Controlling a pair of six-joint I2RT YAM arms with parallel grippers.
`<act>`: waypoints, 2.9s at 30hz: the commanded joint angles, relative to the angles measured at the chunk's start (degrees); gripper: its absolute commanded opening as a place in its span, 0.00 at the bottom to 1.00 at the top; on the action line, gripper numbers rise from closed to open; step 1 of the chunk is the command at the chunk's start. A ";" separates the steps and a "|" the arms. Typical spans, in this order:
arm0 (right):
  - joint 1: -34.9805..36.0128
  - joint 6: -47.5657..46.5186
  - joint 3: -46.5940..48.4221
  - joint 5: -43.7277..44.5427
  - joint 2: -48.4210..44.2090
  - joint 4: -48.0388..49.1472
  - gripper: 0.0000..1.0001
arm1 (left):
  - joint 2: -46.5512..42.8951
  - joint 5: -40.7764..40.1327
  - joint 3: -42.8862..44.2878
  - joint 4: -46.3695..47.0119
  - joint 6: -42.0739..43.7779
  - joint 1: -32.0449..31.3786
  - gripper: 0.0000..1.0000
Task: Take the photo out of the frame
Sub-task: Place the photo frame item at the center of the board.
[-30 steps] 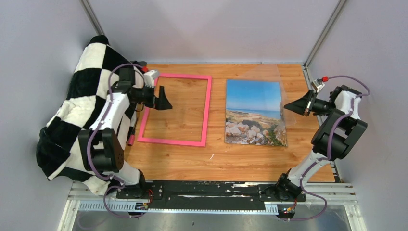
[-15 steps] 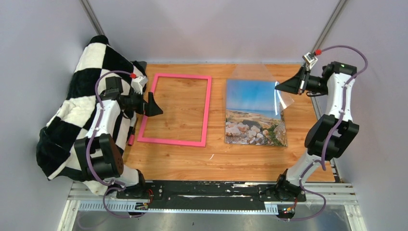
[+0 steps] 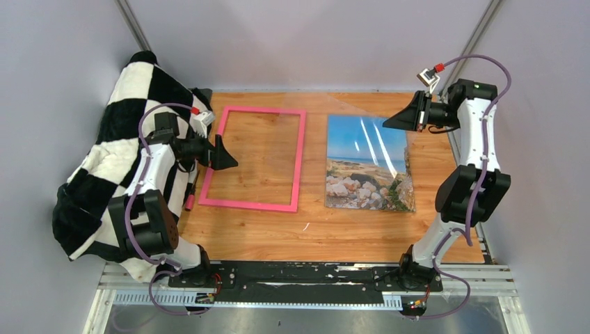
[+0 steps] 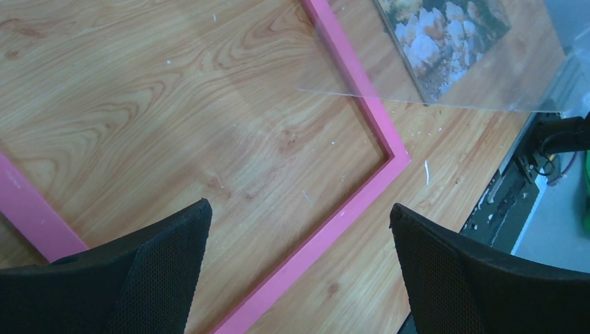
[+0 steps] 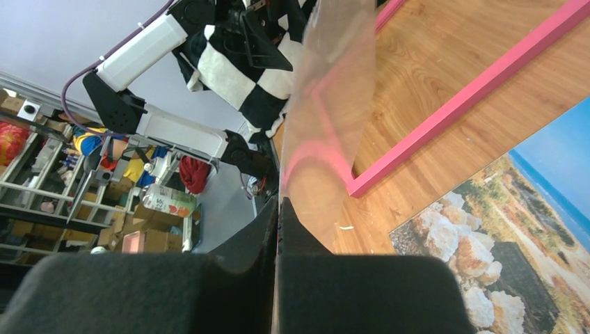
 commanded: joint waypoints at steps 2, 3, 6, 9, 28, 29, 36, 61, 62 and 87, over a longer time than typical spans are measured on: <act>2.43 -6.14 -5.25 -10.38 3.00 -3.53 0.00 | 1.25 2.87 -1.18 -0.38 1.87 0.30 1.00; 2.46 -7.22 -6.27 -10.34 4.37 -3.51 0.00 | 1.37 2.76 -1.29 -0.38 1.91 0.30 1.00; 2.33 -11.12 -9.30 -10.23 9.34 -3.54 0.00 | 1.67 2.63 -1.21 -0.36 1.69 0.22 1.00; 2.24 -14.80 -11.29 -9.79 14.05 -3.51 0.00 | 2.18 0.55 -0.78 -0.28 1.10 -0.83 1.00; -2.60 -28.60 -22.84 -10.39 18.33 -3.73 0.01 | 5.70 -21.25 -2.41 18.59 -17.93 -8.47 1.00; -2.63 -29.59 -23.42 -10.38 17.87 -3.74 0.01 | 5.44 -20.80 -3.18 20.02 -18.86 -8.53 1.00; -2.63 -35.60 -23.85 -10.33 17.04 -3.55 0.17 | 6.35 -19.64 -5.28 23.35 -19.41 -10.79 1.00; -5.97 -36.44 -19.99 -9.37 18.29 -3.59 1.00 | 3.94 -13.09 -8.31 29.08 -18.91 -14.51 1.00; -6.05 -35.91 -19.13 -8.25 17.61 -3.52 1.00 | 3.37 -13.54 -8.35 29.13 -18.54 -14.53 1.00; -5.89 15.16 -57.53 56.53 -46.29 84.56 1.00 | -0.74 -22.62 -8.30 29.49 -17.75 -14.75 1.00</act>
